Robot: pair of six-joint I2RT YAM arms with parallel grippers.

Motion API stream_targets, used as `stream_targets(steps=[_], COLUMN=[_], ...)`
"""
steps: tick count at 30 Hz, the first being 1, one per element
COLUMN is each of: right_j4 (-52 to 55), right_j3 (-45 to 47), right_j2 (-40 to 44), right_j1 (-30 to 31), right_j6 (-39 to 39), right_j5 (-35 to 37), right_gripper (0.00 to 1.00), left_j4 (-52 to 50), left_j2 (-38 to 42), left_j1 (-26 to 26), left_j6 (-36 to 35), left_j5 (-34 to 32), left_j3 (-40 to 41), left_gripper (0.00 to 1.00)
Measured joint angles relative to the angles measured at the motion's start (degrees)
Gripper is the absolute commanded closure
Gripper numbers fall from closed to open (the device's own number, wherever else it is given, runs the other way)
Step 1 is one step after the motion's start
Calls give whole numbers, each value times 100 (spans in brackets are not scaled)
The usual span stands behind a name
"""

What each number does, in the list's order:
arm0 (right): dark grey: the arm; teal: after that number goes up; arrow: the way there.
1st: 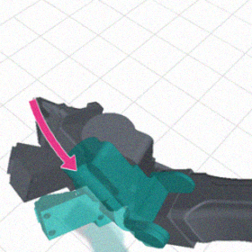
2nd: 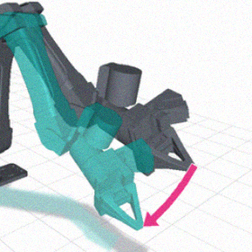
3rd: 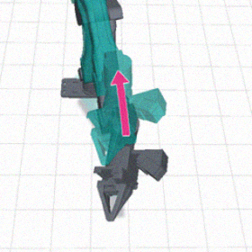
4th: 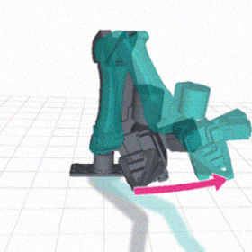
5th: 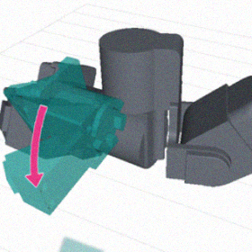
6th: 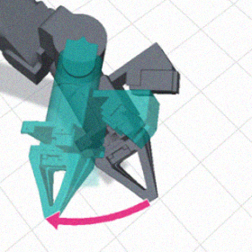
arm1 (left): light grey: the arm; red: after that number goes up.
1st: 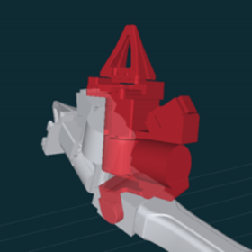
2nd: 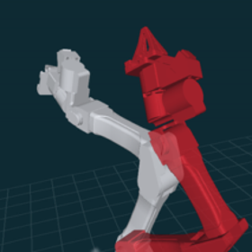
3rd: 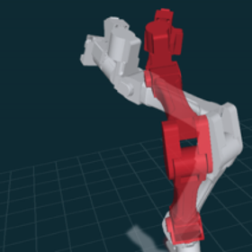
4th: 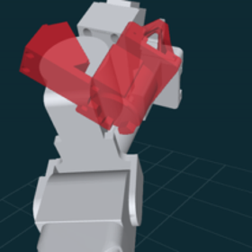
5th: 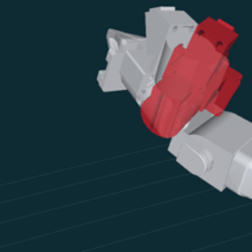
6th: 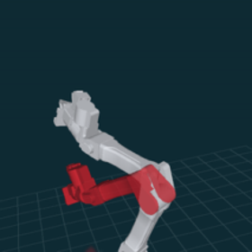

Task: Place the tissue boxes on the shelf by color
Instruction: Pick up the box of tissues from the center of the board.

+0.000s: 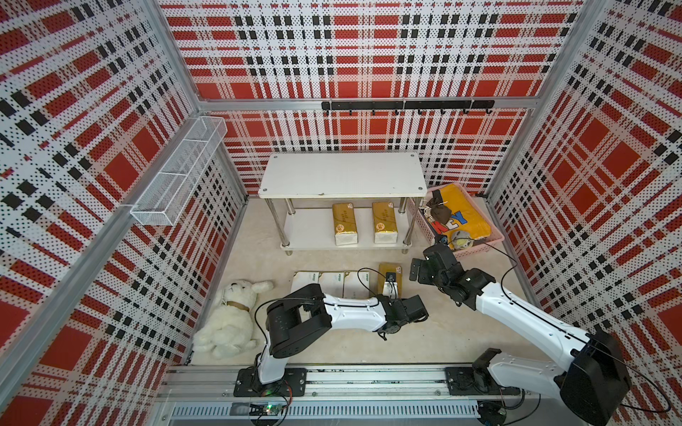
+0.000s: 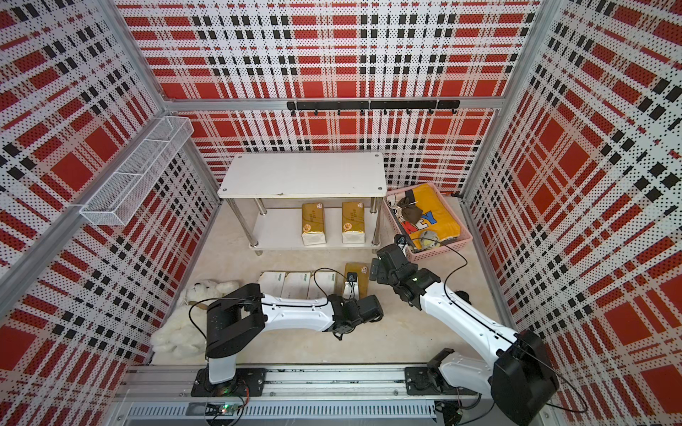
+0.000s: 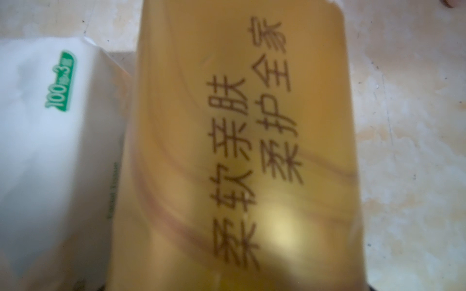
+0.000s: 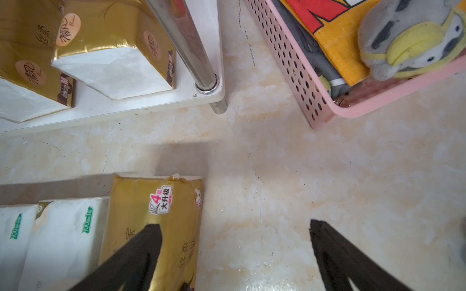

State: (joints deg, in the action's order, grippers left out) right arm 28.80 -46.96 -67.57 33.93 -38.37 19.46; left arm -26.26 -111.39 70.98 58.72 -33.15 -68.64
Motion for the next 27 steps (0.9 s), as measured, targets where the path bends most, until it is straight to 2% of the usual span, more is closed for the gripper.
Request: stream_targets(steps=[7,17,27], right_j4=[0,4,57], right_j3=[0,0,-2], right_j2=[-4,-4,28], right_j1=[0,0,0], right_j6=[0,-2,2], right_j5=[4,35,94], right_gripper=[0,0,0], left_j4=[-17,-22,-284], left_j2=[140,876,1657], left_j1=[120,205,-140], left_j6=[20,15,-245], left_j5=[-219,-439,-323], left_j3=[61,68,317], left_gripper=[24,24,25])
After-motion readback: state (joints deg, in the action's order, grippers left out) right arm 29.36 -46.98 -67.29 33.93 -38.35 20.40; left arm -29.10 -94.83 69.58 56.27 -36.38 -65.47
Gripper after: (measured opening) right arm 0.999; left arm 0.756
